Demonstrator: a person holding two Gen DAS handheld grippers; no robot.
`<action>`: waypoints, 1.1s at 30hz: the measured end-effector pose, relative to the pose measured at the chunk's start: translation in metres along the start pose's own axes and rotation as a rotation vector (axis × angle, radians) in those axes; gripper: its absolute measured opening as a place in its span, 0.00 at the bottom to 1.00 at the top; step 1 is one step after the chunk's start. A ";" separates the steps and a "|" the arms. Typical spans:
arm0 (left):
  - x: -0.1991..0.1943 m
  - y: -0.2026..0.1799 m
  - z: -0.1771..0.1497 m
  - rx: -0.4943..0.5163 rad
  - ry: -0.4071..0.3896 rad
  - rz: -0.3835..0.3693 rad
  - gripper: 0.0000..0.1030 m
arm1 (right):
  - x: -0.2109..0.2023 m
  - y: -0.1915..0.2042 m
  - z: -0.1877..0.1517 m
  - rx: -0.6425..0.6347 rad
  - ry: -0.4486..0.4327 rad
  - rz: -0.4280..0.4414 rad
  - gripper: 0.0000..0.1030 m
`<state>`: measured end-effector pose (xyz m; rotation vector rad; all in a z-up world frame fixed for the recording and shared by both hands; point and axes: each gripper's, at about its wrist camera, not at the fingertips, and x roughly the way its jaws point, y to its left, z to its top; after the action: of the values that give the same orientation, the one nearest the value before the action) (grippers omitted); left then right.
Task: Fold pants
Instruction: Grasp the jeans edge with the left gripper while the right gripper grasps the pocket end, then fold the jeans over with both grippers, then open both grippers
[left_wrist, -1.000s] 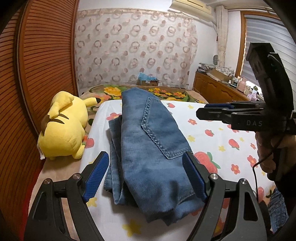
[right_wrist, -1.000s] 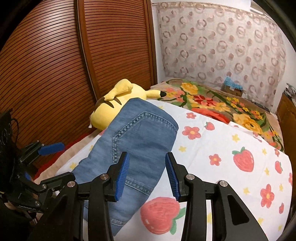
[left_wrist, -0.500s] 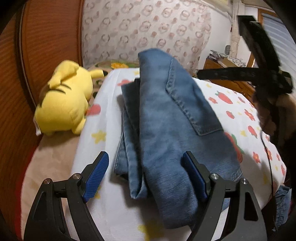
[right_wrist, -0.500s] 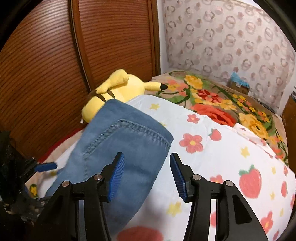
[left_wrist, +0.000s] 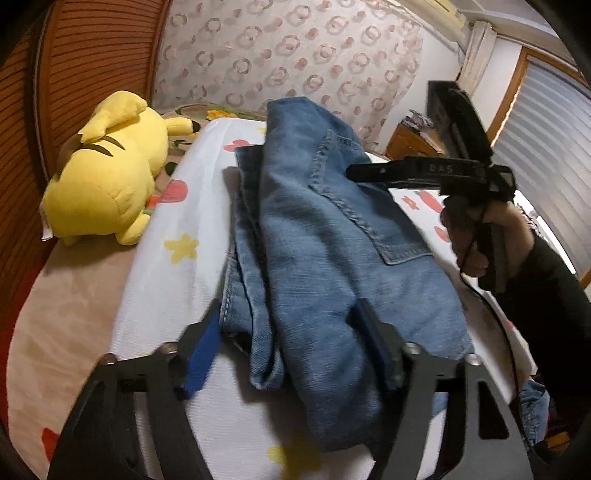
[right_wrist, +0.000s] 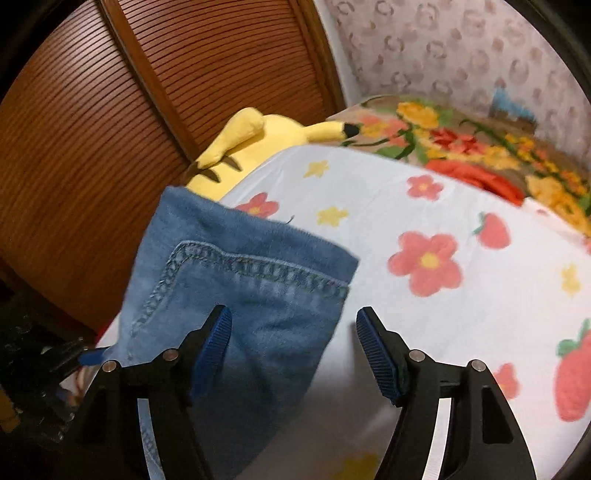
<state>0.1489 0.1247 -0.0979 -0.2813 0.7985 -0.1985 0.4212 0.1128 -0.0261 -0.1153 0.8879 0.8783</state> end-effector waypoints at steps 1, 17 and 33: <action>-0.001 0.000 -0.001 -0.005 -0.002 -0.004 0.57 | 0.003 -0.001 -0.001 0.001 0.010 0.024 0.70; -0.039 -0.014 0.001 0.008 -0.106 -0.009 0.21 | -0.048 0.030 -0.011 -0.076 -0.099 0.089 0.20; -0.032 0.020 0.115 0.059 -0.228 0.039 0.21 | -0.066 0.022 0.057 -0.080 -0.239 0.065 0.20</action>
<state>0.2123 0.1727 -0.0069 -0.2279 0.5711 -0.1502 0.4203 0.1105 0.0638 -0.0492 0.6367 0.9667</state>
